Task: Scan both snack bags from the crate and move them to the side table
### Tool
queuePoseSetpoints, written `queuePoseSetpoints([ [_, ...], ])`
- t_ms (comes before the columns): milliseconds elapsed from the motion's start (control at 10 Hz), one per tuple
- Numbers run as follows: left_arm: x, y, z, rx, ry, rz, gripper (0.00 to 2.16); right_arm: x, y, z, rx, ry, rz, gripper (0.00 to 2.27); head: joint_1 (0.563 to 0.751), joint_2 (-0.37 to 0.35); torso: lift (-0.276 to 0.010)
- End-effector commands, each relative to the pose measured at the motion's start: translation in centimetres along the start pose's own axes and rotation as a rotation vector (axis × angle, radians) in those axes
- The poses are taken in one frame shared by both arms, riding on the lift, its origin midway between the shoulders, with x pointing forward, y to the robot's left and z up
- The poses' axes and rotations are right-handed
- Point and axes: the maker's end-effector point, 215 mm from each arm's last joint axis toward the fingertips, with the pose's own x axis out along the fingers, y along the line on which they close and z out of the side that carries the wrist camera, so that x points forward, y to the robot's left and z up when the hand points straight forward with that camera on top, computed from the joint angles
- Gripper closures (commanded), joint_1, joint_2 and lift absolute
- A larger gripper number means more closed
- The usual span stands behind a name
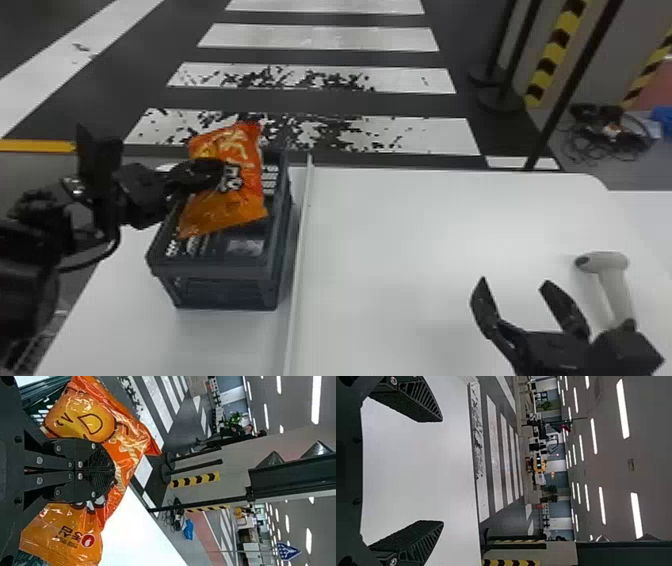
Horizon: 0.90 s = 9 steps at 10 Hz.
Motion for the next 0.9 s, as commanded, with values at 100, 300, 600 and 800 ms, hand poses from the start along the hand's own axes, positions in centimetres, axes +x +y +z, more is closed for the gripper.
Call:
queuePoseSetpoints([
  [100,-0.9,-1.3,3.5,-0.001,-0.032,-0.005,2.14,0.0,0.0,0.0,0.0,0.0,0.0,0.07,0.695,0.012,-0.099],
  [300,-0.5,-3.2,5.7,-0.02,-0.046,-0.021,2.14,-0.1,0.1,0.0,-0.001,-0.001,0.0,0.07,0.695,-0.01,-0.099],
  [600,2.5,-9.4,7.7,-0.093,-0.093,-0.09,2.14,-0.3,-0.4,0.2,-0.004,-0.003,-0.014,0.07,0.695,-0.054,-0.099],
  [800,4.7,-13.9,9.5,-0.117,-0.131,-0.143,2.14,-0.6,-1.0,0.5,-0.008,-0.007,-0.027,0.07,0.695,-0.131,-0.099],
])
